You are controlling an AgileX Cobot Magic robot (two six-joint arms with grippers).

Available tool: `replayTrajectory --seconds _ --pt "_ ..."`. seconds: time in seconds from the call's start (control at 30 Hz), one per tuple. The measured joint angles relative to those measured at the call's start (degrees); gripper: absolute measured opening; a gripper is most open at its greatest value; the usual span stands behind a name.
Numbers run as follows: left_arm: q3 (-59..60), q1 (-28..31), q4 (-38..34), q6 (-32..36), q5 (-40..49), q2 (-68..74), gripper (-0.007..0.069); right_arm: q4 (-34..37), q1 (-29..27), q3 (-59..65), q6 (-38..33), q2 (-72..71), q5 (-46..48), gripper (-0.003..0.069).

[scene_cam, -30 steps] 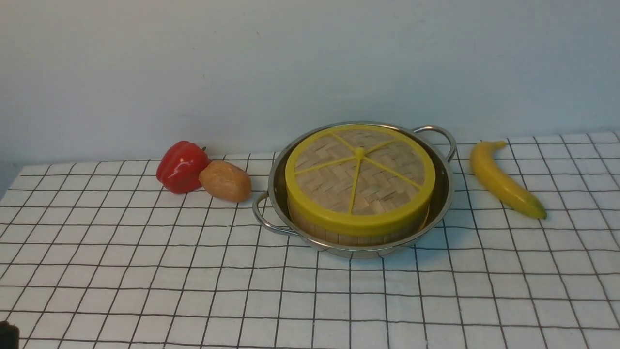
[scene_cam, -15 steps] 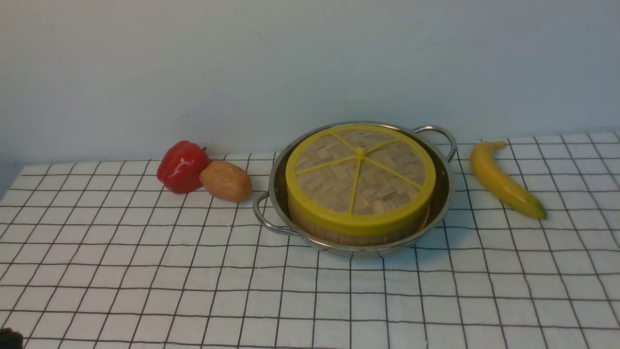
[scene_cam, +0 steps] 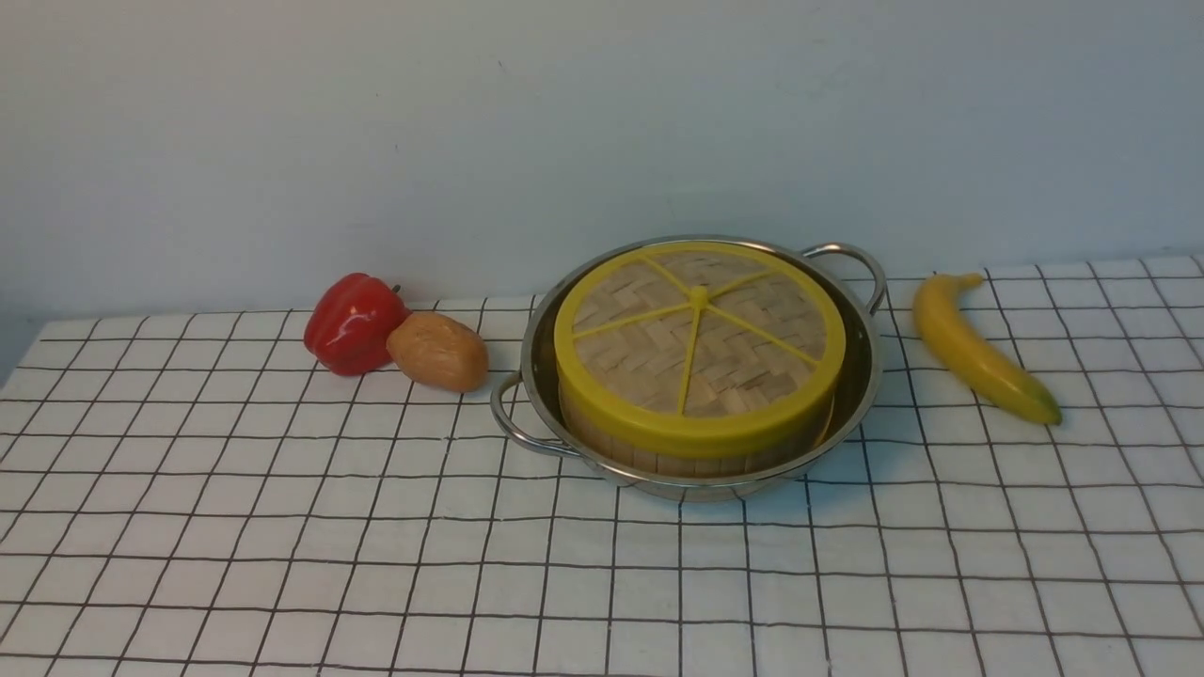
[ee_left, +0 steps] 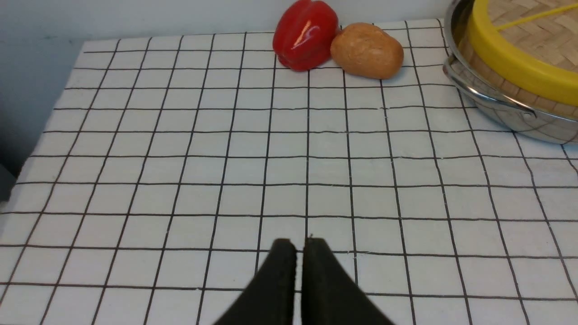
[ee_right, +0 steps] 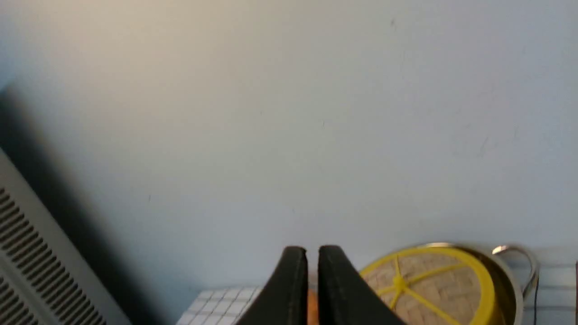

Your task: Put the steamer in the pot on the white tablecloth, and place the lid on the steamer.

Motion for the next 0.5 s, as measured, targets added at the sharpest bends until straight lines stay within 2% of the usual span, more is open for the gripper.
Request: replayTrajectory --seconds 0.13,0.23,0.27,0.33,0.37,0.5 --pt "0.0 0.0 0.0 0.0 0.0 0.0 0.0024 -2.24 0.0 0.0 -0.85 0.0 -0.18 0.0073" --pt "0.0 0.0 0.0 0.0 0.0 0.0 0.0033 -6.02 0.0 0.0 -2.69 0.0 1.82 0.0081" --pt "0.0 0.0 0.0 0.0 0.0 0.0 0.0035 -10.09 0.0 0.0 -3.92 0.0 3.43 0.0087" --pt "0.0 0.0 0.0 0.0 0.0 0.0 0.0041 -11.99 0.0 0.0 -4.55 0.0 3.92 0.009" --pt "0.0 0.0 0.0 0.0 0.0 0.0 0.0043 -15.26 0.0 0.0 -5.35 0.0 4.23 0.0094" --pt "0.0 0.0 0.0 0.0 0.0 0.0 0.0047 -18.04 0.0 0.0 -5.83 0.0 4.37 0.0102"
